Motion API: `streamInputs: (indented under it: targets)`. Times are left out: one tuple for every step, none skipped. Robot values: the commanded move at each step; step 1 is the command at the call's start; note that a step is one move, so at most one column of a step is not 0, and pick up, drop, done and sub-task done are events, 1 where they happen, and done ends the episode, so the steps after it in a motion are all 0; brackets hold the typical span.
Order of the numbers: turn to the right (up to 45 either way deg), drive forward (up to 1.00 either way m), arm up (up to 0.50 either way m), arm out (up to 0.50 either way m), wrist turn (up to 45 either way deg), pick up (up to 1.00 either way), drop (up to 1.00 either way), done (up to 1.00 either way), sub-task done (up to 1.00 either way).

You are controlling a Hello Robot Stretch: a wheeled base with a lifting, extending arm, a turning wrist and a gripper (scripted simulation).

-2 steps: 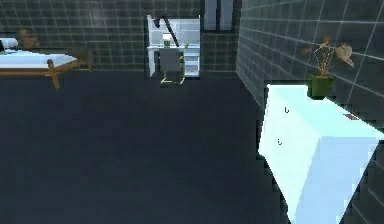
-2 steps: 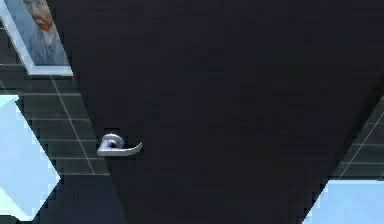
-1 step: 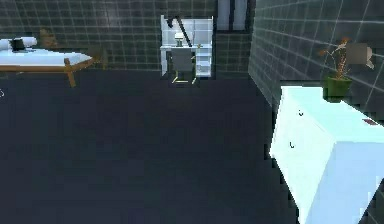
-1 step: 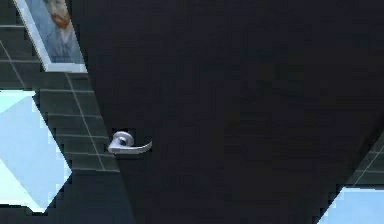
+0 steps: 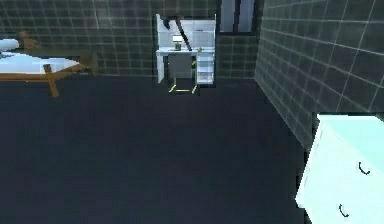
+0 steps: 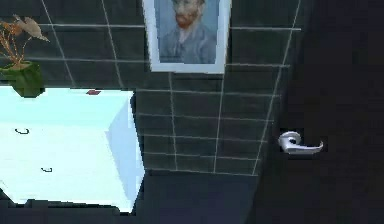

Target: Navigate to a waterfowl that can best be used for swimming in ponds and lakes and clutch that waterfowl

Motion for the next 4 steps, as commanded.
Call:
streamInputs:
  targets:
    - [12.0, 0.00, 0.00, 0.00, 0.0, 0.00, 0.00, 0.00, 0.00]
    - [0.0, 1.00, 0.00, 0.00, 0.0, 0.00, 0.00, 0.00, 0.00]
    - [0.0, 0.70, 0.00, 0.00, 0.0, 0.00, 0.00, 0.00, 0.00]
    - [0.0, 1.00, 0.00, 0.00, 0.0, 0.00, 0.00, 0.00, 0.00]
